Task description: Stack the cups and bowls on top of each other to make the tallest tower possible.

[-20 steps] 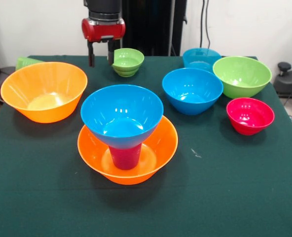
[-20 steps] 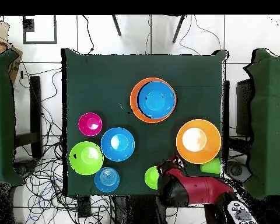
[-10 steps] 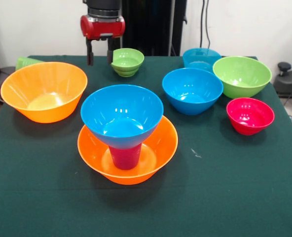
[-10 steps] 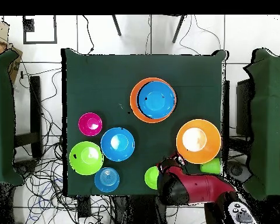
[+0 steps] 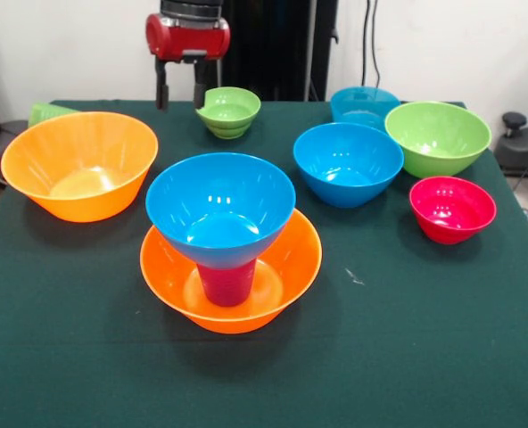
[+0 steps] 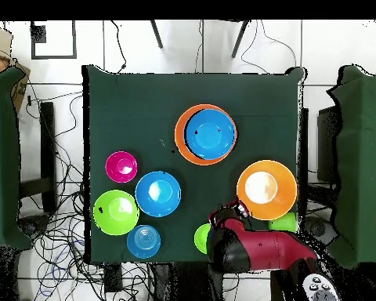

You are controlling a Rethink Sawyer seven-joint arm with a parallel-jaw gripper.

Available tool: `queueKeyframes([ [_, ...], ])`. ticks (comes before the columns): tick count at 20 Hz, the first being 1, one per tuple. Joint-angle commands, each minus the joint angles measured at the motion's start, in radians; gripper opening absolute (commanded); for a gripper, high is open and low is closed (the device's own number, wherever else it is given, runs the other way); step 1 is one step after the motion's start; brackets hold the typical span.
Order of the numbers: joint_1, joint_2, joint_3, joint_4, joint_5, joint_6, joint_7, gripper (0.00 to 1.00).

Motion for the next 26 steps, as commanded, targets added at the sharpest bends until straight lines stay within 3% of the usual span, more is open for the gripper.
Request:
queueKeyframes([
  [1,0.045,-0.062,0.072,0.018,0.058,0.158,0.112,1.00],
  [11,0.052,-0.038,0.030,0.051,0.019,0.082,0.139,1.00],
  [26,0.015,0.055,0.078,0.070,0.047,0.113,0.140,1.00],
])
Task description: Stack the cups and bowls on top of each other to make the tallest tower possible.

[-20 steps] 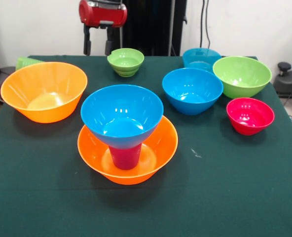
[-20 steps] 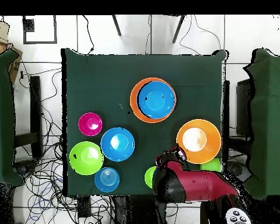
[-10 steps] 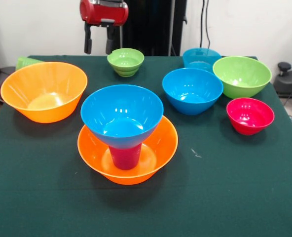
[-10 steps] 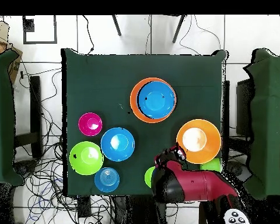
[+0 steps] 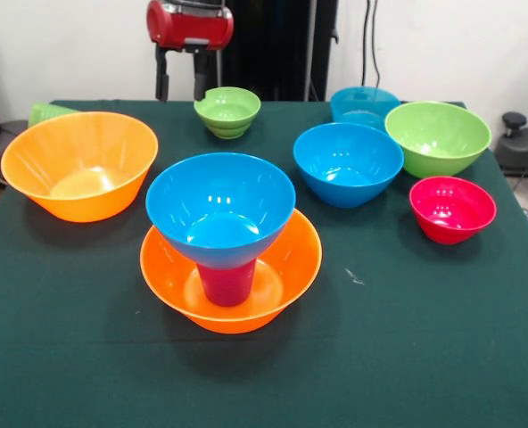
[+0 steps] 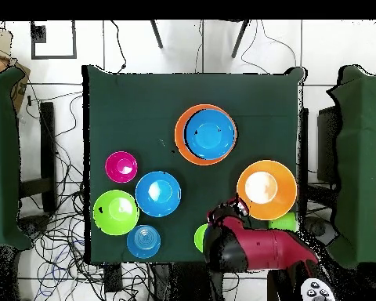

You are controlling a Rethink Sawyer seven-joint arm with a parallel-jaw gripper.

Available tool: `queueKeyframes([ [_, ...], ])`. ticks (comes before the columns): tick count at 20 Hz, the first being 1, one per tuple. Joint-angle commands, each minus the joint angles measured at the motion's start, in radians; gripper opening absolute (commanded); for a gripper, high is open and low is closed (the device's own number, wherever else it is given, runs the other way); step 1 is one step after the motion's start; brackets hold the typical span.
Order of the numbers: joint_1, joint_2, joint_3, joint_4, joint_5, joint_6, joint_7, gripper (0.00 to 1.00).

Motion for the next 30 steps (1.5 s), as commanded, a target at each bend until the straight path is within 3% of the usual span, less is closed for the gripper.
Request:
queueKeyframes([
  [1,-0.014,0.110,0.081,0.065,0.026,0.079,0.140,1.00],
  [5,0.000,0.149,0.066,0.054,0.023,0.077,0.144,1.00],
  [20,-0.064,0.211,0.141,0.049,0.027,0.123,0.101,1.00],
  [30,0.007,0.286,0.062,-0.010,-0.008,0.045,0.131,1.00],
])
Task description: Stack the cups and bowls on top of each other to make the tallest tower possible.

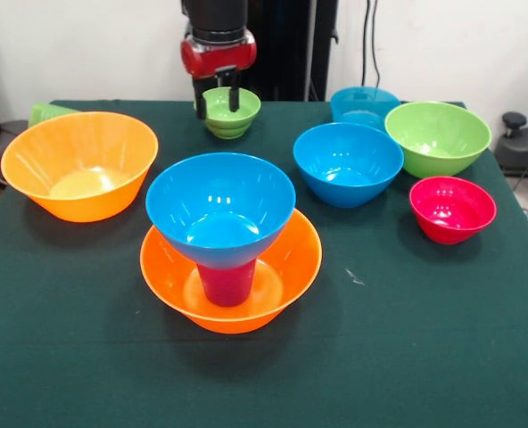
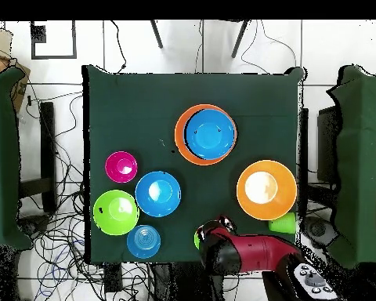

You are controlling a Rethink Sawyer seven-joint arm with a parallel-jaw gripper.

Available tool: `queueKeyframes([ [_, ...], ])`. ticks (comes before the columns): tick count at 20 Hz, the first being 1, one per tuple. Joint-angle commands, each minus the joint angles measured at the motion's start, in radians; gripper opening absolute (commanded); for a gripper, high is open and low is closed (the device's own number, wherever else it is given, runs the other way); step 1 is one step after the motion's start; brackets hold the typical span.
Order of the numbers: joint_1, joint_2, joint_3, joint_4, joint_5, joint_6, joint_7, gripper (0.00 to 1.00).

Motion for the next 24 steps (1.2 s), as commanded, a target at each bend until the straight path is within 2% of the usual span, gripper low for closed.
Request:
queueKeyframes([
  [1,0.067,0.091,0.025,-0.054,-0.010,0.020,0.135,1.00],
  [13,0.138,0.191,-0.061,-0.132,-0.029,-0.080,0.145,1.00],
  [24,0.168,0.195,-0.090,-0.142,-0.020,-0.105,0.140,1.00],
])
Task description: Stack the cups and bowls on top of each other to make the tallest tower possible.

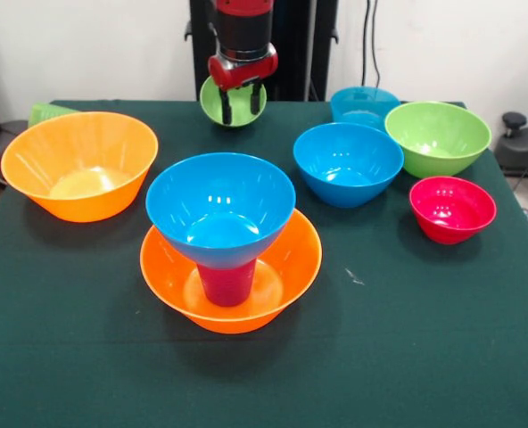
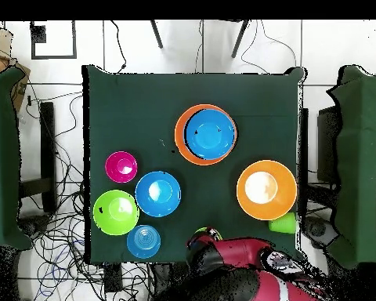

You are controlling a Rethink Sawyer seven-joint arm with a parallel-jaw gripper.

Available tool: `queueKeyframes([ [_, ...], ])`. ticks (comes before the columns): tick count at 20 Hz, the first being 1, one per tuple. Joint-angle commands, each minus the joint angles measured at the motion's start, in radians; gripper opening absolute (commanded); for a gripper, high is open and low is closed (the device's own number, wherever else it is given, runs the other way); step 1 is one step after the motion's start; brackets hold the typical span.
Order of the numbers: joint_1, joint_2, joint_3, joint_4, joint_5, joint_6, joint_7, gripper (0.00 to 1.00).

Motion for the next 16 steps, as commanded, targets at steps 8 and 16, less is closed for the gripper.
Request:
queueKeyframes([
  [8,0.067,0.022,-0.004,-0.112,-0.001,-0.079,0.155,1.00],
  [16,0.107,-0.089,-0.009,-0.049,0.019,-0.042,0.163,1.00],
])
